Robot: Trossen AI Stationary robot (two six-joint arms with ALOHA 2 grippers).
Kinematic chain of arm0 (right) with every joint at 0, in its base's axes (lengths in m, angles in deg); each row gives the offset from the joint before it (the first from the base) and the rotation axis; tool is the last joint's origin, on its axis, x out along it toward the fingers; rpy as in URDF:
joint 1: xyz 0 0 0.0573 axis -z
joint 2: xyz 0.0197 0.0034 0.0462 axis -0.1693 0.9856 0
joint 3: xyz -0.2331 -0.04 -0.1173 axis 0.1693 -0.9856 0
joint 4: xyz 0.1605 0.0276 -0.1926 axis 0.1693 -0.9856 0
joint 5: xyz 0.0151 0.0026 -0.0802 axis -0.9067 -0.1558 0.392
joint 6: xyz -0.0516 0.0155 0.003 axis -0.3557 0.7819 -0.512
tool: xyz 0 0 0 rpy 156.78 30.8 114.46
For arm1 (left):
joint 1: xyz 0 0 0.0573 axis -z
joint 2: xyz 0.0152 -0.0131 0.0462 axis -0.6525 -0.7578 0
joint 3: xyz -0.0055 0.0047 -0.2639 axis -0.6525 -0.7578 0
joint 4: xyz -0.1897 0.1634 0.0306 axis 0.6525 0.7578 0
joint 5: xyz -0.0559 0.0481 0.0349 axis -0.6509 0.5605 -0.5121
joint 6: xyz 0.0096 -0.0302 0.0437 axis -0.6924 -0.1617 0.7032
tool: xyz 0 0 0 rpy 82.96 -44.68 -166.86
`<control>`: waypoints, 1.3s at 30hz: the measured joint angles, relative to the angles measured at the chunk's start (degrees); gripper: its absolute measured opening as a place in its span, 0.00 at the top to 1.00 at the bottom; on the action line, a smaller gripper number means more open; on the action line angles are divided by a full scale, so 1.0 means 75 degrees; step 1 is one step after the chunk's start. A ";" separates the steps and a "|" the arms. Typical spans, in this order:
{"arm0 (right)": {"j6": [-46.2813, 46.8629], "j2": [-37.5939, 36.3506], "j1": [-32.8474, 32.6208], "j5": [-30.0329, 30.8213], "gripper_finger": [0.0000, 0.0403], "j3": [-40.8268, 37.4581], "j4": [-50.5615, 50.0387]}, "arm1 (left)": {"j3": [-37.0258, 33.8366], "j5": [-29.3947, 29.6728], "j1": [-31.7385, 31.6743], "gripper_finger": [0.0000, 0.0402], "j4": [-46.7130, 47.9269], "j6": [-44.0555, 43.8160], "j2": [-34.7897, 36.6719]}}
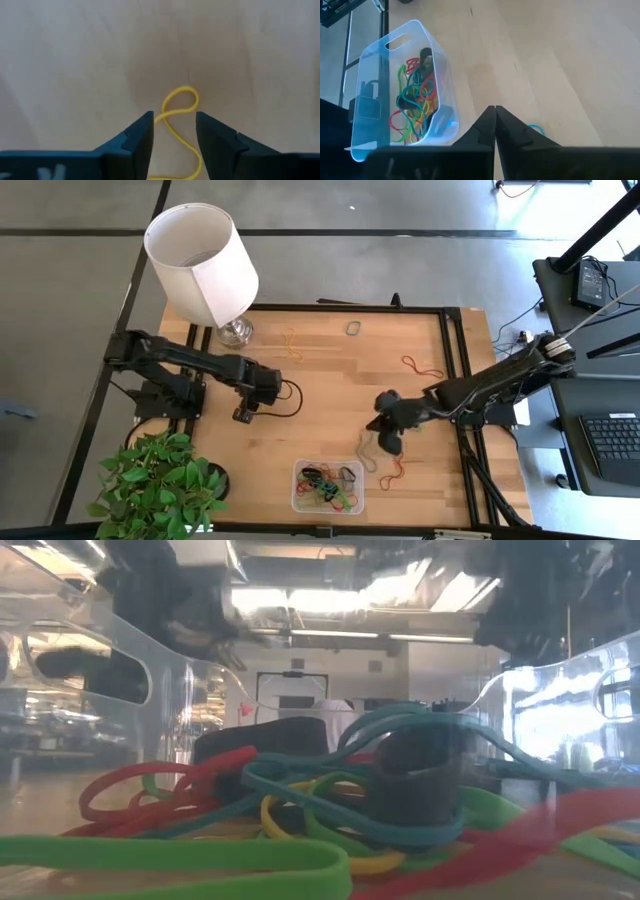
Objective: Pick and place rubber bands into bin
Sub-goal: Put the yellow rubber band into the transparent bin
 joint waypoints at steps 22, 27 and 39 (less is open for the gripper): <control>-0.1026 -0.0361 -0.0003 -0.0008 0.98 -0.0327 -0.0189 | 0.1748 0.0249 0.0227 0.99 0.1045 -0.0797 -0.1539; -0.1132 -0.0358 -0.0003 -0.0009 0.98 -0.0327 -0.0494 | 0.3451 0.0910 0.0822 0.99 0.1792 -0.1354 -0.1652; -0.1031 -0.0355 -0.0003 -0.0011 0.98 -0.0327 -0.1501 | 0.8567 0.1790 0.2343 0.99 0.4150 -0.2143 -0.3638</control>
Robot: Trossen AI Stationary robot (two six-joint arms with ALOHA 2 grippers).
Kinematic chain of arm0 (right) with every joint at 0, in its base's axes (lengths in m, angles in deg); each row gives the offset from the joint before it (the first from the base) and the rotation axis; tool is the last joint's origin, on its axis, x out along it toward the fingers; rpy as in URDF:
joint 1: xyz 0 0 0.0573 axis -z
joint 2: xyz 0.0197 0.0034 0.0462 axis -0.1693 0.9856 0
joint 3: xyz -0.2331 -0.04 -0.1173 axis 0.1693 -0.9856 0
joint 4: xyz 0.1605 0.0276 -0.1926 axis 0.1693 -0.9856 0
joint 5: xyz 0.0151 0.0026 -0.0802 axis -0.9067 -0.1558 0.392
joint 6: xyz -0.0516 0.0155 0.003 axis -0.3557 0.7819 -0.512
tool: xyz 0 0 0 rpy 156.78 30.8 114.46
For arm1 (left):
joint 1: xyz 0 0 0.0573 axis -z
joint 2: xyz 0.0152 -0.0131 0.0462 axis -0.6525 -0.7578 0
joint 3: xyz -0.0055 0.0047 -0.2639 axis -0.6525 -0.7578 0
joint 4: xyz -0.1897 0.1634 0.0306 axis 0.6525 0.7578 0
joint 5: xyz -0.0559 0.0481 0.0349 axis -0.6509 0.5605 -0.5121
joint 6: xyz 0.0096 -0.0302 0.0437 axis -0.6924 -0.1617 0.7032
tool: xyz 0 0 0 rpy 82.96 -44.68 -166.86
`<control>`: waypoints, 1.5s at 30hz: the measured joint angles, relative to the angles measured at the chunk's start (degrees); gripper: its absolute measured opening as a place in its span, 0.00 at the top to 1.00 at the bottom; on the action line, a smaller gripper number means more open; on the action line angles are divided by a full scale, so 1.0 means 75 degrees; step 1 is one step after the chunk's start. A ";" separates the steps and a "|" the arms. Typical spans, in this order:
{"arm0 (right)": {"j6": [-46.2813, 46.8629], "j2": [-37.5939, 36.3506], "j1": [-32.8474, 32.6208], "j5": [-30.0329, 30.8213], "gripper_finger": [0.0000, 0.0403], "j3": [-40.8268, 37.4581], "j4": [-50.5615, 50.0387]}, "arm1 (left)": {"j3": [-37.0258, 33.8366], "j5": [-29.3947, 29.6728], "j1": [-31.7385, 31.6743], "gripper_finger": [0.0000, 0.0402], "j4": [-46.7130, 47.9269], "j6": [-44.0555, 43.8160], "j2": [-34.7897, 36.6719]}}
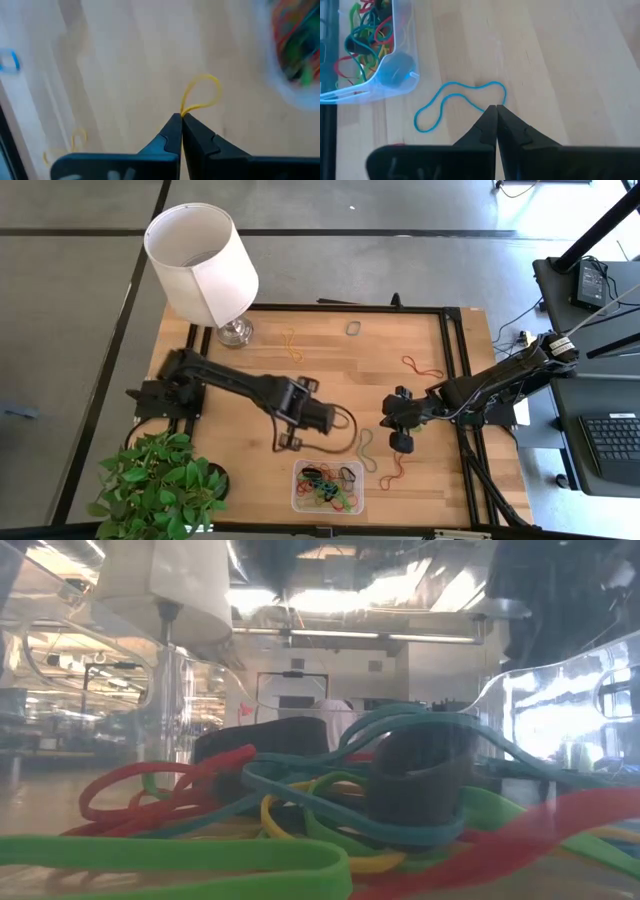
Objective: Pick and place rubber bands into bin
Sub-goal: Put the yellow rubber band into the transparent bin, then put the red rubber band into the transparent bin
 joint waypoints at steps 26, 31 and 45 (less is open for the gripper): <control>0.1284 0.0003 -0.0003 -0.0003 0.98 0.0000 0.0000 | 0.3293 -0.0445 0.2151 0.99 -0.0023 -0.1486 -0.3464; 0.1454 0.0003 -0.0056 -0.0009 0.98 0.0000 0.0000 | 0.3291 -0.0664 0.2089 0.93 -0.0020 -0.1858 -0.3799; 0.1453 0.0003 -0.0236 -0.0009 0.98 0.0000 -0.0059 | 0.3463 -0.0523 0.1789 0.65 0.0253 -0.2066 -0.3261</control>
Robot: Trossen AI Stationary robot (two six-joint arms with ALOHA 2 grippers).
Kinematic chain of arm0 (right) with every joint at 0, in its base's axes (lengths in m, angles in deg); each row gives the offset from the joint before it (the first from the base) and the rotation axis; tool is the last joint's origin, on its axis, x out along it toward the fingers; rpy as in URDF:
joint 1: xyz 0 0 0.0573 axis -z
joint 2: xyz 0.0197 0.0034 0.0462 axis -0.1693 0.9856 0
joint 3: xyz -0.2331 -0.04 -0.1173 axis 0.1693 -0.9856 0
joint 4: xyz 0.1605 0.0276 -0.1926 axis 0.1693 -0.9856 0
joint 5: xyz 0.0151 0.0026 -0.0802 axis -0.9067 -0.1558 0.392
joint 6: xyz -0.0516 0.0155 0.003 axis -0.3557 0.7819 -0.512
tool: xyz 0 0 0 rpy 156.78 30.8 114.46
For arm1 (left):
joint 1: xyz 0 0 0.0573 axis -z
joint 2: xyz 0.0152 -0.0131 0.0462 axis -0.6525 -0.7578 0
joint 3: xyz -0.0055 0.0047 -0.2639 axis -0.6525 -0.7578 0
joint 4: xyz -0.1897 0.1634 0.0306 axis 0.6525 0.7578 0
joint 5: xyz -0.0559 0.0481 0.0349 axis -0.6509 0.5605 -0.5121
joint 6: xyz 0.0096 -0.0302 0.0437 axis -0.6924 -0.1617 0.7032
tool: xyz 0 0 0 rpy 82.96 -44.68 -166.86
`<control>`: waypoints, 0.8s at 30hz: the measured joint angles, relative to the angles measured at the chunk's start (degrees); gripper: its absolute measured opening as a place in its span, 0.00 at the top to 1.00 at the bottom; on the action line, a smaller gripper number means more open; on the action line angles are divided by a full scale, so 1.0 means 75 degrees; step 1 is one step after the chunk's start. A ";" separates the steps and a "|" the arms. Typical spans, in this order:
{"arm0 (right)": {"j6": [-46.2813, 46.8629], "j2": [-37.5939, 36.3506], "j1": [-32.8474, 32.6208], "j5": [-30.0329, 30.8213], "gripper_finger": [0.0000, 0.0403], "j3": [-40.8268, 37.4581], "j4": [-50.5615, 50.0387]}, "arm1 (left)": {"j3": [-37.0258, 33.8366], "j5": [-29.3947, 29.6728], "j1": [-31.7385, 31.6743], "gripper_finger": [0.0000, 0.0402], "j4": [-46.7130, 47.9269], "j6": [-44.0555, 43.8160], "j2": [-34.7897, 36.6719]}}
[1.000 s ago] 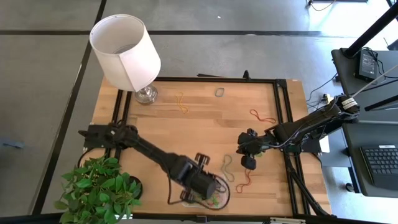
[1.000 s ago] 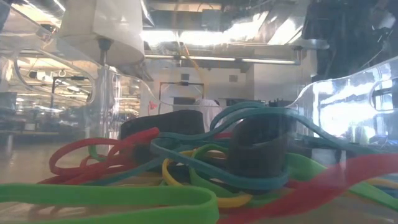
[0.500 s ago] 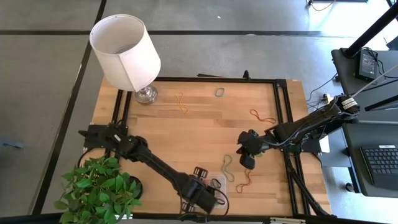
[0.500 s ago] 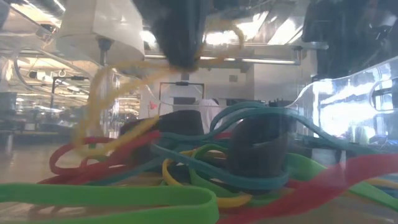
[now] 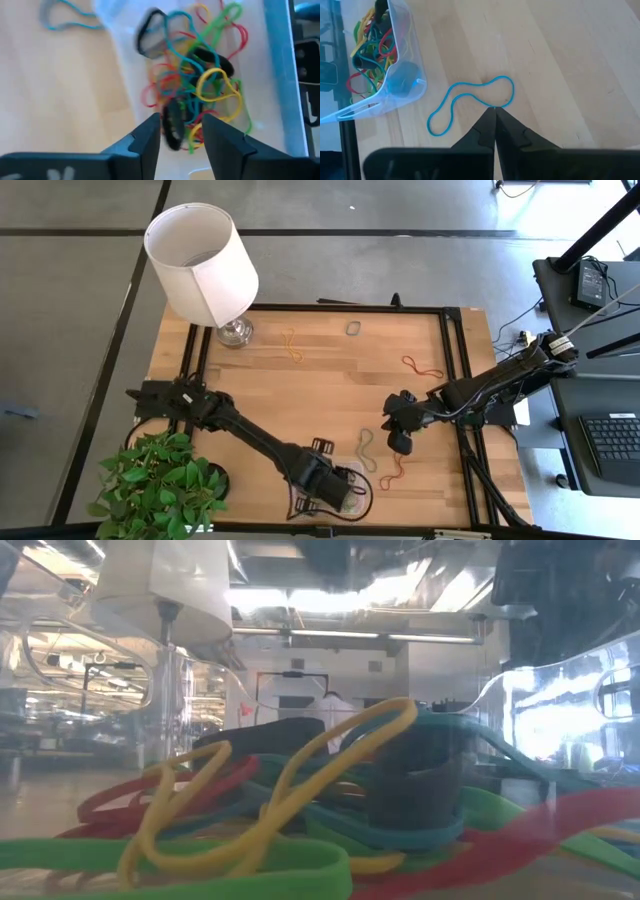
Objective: Pick and place rubber bands into bin
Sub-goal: Put the red rubber band into the transparent bin
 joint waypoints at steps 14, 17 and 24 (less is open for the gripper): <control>0.0437 0.0000 0.0000 0.0000 0.98 0.0000 0.0349 | -0.0296 0.1887 -0.0497 0.99 0.0890 0.0388 0.1020; 0.0609 0.0000 0.0000 -0.0109 0.98 0.0000 0.0305 | -0.0942 0.1939 -0.0589 1.00 0.0597 0.0502 0.1321; 0.1303 0.0000 -0.0418 -0.0286 0.99 0.0011 0.0076 | -0.4112 0.1613 -0.0962 0.99 -0.2122 0.0866 0.2949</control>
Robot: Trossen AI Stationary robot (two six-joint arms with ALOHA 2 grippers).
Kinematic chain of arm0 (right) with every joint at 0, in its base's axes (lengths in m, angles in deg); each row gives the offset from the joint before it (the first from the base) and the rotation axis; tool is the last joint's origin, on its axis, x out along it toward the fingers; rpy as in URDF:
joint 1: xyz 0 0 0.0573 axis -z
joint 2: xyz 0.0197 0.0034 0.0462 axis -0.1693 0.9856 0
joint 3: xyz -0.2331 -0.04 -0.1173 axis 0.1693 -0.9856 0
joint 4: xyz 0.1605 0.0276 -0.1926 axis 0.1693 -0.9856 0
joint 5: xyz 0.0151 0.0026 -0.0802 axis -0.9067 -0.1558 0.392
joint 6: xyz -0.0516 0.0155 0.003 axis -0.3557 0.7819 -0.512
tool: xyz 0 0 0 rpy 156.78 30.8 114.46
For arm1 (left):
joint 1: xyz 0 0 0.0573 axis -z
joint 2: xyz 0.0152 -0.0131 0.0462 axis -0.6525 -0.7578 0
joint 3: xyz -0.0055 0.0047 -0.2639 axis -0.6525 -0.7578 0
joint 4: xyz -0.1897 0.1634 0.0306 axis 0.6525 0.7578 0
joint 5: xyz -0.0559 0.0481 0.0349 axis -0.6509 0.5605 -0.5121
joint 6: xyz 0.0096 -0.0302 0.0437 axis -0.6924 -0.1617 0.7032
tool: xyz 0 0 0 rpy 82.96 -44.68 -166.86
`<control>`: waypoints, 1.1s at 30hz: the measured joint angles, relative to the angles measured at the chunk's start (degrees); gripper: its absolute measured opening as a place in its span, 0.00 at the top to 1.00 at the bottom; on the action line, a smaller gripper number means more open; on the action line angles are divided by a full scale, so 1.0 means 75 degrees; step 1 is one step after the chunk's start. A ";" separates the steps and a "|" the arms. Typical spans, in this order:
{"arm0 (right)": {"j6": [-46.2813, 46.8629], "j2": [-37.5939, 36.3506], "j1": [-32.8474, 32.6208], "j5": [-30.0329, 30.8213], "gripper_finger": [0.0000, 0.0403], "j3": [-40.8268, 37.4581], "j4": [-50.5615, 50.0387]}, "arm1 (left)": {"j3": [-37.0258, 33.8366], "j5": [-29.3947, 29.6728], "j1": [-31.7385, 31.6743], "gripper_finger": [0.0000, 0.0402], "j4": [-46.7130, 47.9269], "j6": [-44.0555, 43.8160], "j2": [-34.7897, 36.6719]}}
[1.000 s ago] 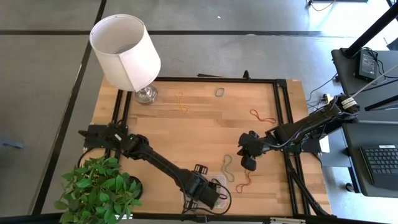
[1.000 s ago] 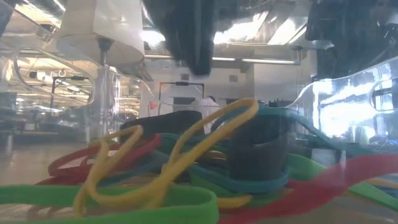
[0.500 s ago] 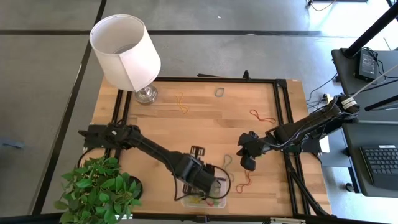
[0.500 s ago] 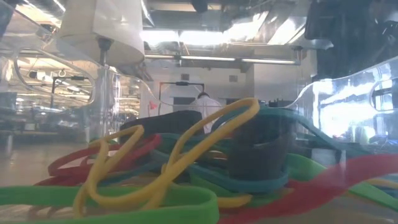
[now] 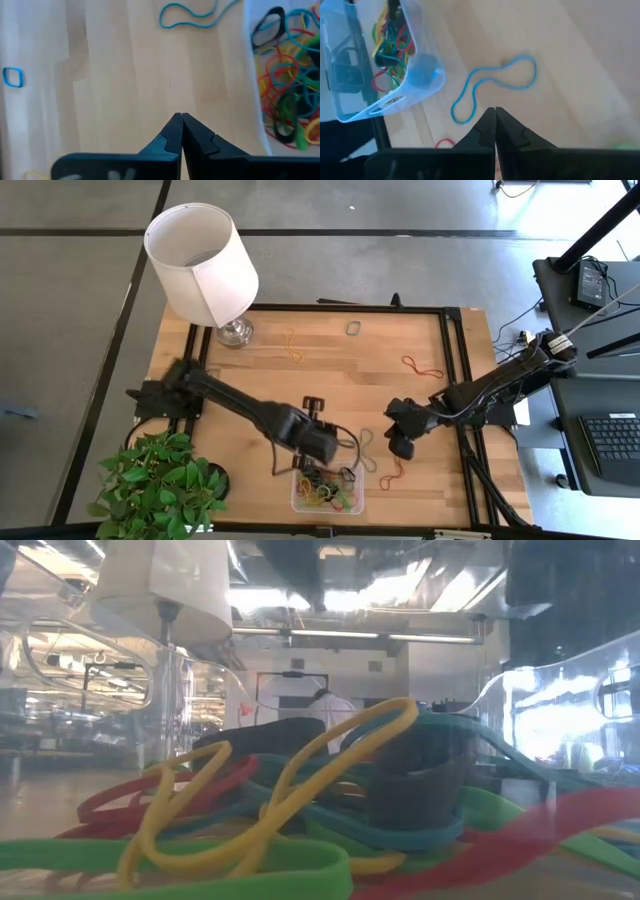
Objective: Pick and place rubber bands into bin
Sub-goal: Put the red rubber band into the transparent bin
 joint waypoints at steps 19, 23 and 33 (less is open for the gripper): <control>0.6253 0.2035 -0.1511 -0.0290 0.95 0.1898 -0.3512 | -0.7504 -0.0758 -0.1145 1.00 -0.4240 -0.0324 0.5679; 0.6606 0.2780 -0.1511 -0.0544 0.86 0.1907 -0.3155 | -0.8073 -0.0708 -0.1349 1.00 -0.4123 -0.0022 0.6534; 0.7634 0.4064 -0.1511 -0.1314 0.61 0.1907 -0.2444 | -0.8910 -0.1046 -0.2022 0.99 -0.4004 0.1030 0.8031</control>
